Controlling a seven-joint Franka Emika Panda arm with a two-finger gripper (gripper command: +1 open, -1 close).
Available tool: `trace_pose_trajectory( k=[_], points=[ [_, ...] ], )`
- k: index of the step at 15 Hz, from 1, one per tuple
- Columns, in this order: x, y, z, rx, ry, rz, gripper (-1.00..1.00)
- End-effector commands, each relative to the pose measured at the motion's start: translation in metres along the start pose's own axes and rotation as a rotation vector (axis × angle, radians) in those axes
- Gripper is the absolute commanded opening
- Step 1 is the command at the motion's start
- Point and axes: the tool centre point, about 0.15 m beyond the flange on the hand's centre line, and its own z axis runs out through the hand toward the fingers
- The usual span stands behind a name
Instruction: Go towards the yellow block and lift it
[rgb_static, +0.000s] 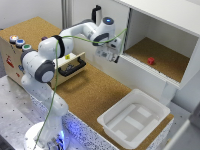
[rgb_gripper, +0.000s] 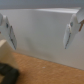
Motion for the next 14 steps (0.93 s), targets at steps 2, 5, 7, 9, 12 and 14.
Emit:
trace_pose_trajectory(
  k=[2,5,7,9,12,14],
  points=[
    [0.001,-0.124,0.028,-0.031,-0.032,-0.270,1.00],
    [0.008,-0.161,0.021,0.020,-0.003,-0.393,1.00],
    [0.013,-0.180,0.037,0.067,-0.033,-0.480,1.00],
    [0.017,-0.190,0.059,0.091,-0.084,-0.518,1.00],
    [0.026,-0.199,0.081,0.105,-0.072,-0.548,1.00],
    [0.037,-0.199,0.108,0.163,-0.091,-0.520,1.00]
  ],
)
